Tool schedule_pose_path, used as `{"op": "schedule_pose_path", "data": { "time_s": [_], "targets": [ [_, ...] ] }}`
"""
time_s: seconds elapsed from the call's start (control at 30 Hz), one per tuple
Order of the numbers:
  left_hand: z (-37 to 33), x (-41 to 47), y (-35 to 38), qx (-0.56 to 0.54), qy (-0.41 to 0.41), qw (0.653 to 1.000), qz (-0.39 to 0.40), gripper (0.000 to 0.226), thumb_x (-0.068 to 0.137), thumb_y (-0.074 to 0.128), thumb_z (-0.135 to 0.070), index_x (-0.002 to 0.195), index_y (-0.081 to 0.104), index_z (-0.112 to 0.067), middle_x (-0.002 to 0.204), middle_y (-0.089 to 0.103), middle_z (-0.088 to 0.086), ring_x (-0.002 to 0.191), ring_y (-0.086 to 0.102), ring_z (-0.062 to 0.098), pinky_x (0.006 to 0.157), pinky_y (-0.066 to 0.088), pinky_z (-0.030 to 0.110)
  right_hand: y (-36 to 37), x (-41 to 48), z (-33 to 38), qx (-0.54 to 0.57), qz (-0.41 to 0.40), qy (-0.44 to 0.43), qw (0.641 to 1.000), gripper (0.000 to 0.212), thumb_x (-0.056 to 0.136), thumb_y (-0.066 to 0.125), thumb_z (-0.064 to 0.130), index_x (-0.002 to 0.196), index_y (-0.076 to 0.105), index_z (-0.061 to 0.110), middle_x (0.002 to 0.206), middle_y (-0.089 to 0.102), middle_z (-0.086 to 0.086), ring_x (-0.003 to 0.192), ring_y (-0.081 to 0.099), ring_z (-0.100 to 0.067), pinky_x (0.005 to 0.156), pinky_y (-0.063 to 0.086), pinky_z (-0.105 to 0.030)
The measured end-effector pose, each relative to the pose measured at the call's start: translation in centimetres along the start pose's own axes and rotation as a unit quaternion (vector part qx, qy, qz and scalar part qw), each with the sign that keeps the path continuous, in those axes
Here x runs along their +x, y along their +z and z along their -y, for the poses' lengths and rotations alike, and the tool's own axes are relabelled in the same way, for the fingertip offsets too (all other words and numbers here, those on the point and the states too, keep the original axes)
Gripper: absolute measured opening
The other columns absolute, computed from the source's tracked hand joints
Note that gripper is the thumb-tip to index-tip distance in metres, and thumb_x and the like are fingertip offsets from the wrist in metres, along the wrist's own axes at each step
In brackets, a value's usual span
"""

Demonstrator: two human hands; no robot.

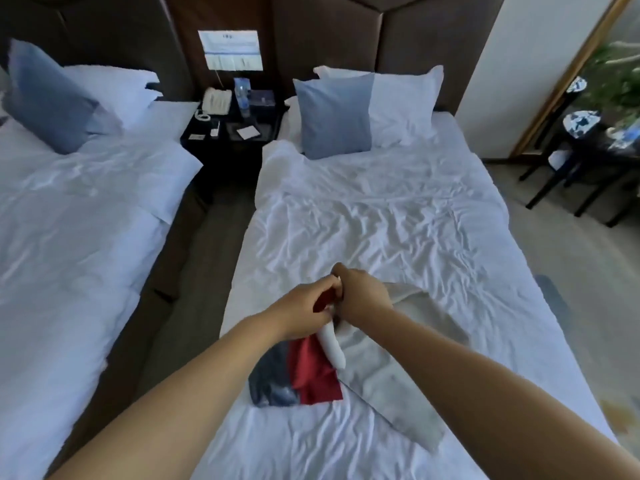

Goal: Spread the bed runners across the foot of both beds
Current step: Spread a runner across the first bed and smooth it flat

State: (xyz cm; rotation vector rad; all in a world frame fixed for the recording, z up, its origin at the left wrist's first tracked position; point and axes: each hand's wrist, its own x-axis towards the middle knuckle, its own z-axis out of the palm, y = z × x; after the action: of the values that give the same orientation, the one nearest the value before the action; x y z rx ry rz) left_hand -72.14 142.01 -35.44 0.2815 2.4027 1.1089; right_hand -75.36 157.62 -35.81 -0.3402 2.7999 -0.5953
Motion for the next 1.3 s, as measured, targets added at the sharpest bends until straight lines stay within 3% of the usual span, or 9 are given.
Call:
{"op": "schedule_pose_path", "data": {
  "time_s": [0.1, 0.2, 0.43, 0.53, 0.7, 0.8, 0.93, 1.07, 1.3],
  "targets": [
    [4.6, 1.1, 3.3, 0.113, 0.044, 0.993, 0.001, 0.054, 0.091, 0.055, -0.014, 0.131, 0.04, -0.047, 0.124, 0.065, -0.013, 0.106, 0.064, 0.011, 0.088, 0.054, 0.035, 5.7, -1.0, -1.8, 0.025, 0.033, 0.072, 0.997, 0.027, 0.082, 0.062, 0.019, 0.108, 0.053, 0.022, 0.094, 0.061, 0.003, 0.082, 0.063, -0.023, 0.06, 0.042, -0.031],
    [9.0, 1.9, 7.8, 0.14, 0.053, 0.988, 0.042, 0.056, 0.095, 0.056, -0.014, 0.138, 0.038, -0.044, 0.129, 0.064, -0.012, 0.107, 0.064, 0.013, 0.084, 0.053, 0.031, 11.4, -2.4, -4.4, 0.023, 0.116, 0.116, 0.986, 0.026, 0.085, 0.061, 0.02, 0.111, 0.06, 0.025, 0.1, 0.068, 0.003, 0.091, 0.067, -0.022, 0.069, 0.054, -0.035],
    [20.1, 2.7, 19.1, 0.119, -0.058, 0.977, 0.165, 0.04, 0.088, 0.062, -0.036, 0.127, 0.053, -0.041, 0.125, 0.062, -0.017, 0.11, 0.061, 0.014, 0.084, 0.047, 0.028, 23.1, -4.9, -11.0, -0.008, 0.266, 0.156, 0.951, 0.042, 0.088, 0.054, 0.026, 0.129, 0.054, 0.034, 0.121, 0.063, 0.003, 0.107, 0.063, -0.024, 0.079, 0.054, -0.035],
    [25.2, 2.9, 22.8, 0.133, -0.071, 0.982, 0.117, 0.044, 0.09, 0.063, -0.04, 0.133, 0.055, -0.038, 0.14, 0.053, -0.015, 0.127, 0.053, 0.015, 0.099, 0.045, 0.032, 27.1, -3.7, -13.0, -0.033, 0.311, 0.134, 0.94, 0.058, 0.088, 0.056, 0.02, 0.143, 0.041, 0.029, 0.133, 0.054, -0.002, 0.118, 0.058, -0.028, 0.081, 0.05, -0.035],
    [30.8, 4.9, 24.8, 0.216, -0.107, 0.968, -0.069, 0.069, 0.087, 0.07, -0.034, 0.151, 0.043, -0.033, 0.163, 0.032, 0.006, 0.151, 0.029, 0.031, 0.113, 0.037, 0.056, 32.2, -0.1, -14.7, -0.039, 0.25, 0.105, 0.962, 0.073, 0.09, 0.054, 0.016, 0.154, 0.024, 0.032, 0.158, 0.028, -0.001, 0.138, 0.038, -0.027, 0.091, 0.051, -0.04],
    [32.9, 7.8, 24.0, 0.236, -0.169, 0.945, -0.151, 0.068, 0.099, 0.052, -0.05, 0.158, 0.02, -0.044, 0.17, 0.012, 0.004, 0.156, 0.014, 0.033, 0.118, 0.019, 0.064, 34.1, 3.4, -15.2, -0.056, 0.176, 0.057, 0.981, 0.078, 0.09, 0.057, 0.013, 0.157, 0.021, 0.031, 0.167, 0.004, -0.004, 0.152, 0.011, -0.027, 0.111, 0.037, -0.042],
    [36.3, 11.9, 22.8, 0.206, -0.259, 0.931, -0.154, 0.058, 0.102, 0.011, -0.061, 0.157, -0.005, -0.052, 0.171, -0.008, -0.005, 0.156, 0.004, 0.034, 0.12, 0.012, 0.068, 36.0, 9.2, -15.7, -0.093, 0.066, -0.027, 0.993, 0.077, 0.088, 0.063, 0.009, 0.155, 0.029, 0.027, 0.168, 0.0, -0.009, 0.155, -0.006, -0.032, 0.125, -0.002, -0.046],
    [39.0, 16.3, 22.3, 0.26, -0.239, 0.918, -0.18, 0.057, 0.104, 0.013, -0.056, 0.157, -0.007, -0.047, 0.171, -0.003, -0.002, 0.156, 0.004, 0.035, 0.118, 0.01, 0.072, 37.3, 14.7, -15.6, -0.117, 0.029, -0.06, 0.991, 0.095, 0.081, 0.067, 0.008, 0.159, 0.018, 0.03, 0.168, -0.012, -0.01, 0.153, -0.015, -0.034, 0.124, -0.007, -0.05],
    [42.3, 20.5, 25.4, 0.333, -0.235, 0.901, -0.146, 0.064, 0.098, 0.012, -0.07, 0.156, -0.005, -0.049, 0.17, -0.013, 0.0, 0.155, -0.001, 0.037, 0.114, 0.015, 0.072, 43.0, 16.1, -18.6, -0.069, 0.072, -0.016, 0.995, 0.084, 0.085, 0.058, 0.031, 0.158, 0.018, 0.035, 0.157, 0.029, -0.006, 0.144, 0.024, -0.031, 0.118, 0.012, -0.05]
  ]
}}
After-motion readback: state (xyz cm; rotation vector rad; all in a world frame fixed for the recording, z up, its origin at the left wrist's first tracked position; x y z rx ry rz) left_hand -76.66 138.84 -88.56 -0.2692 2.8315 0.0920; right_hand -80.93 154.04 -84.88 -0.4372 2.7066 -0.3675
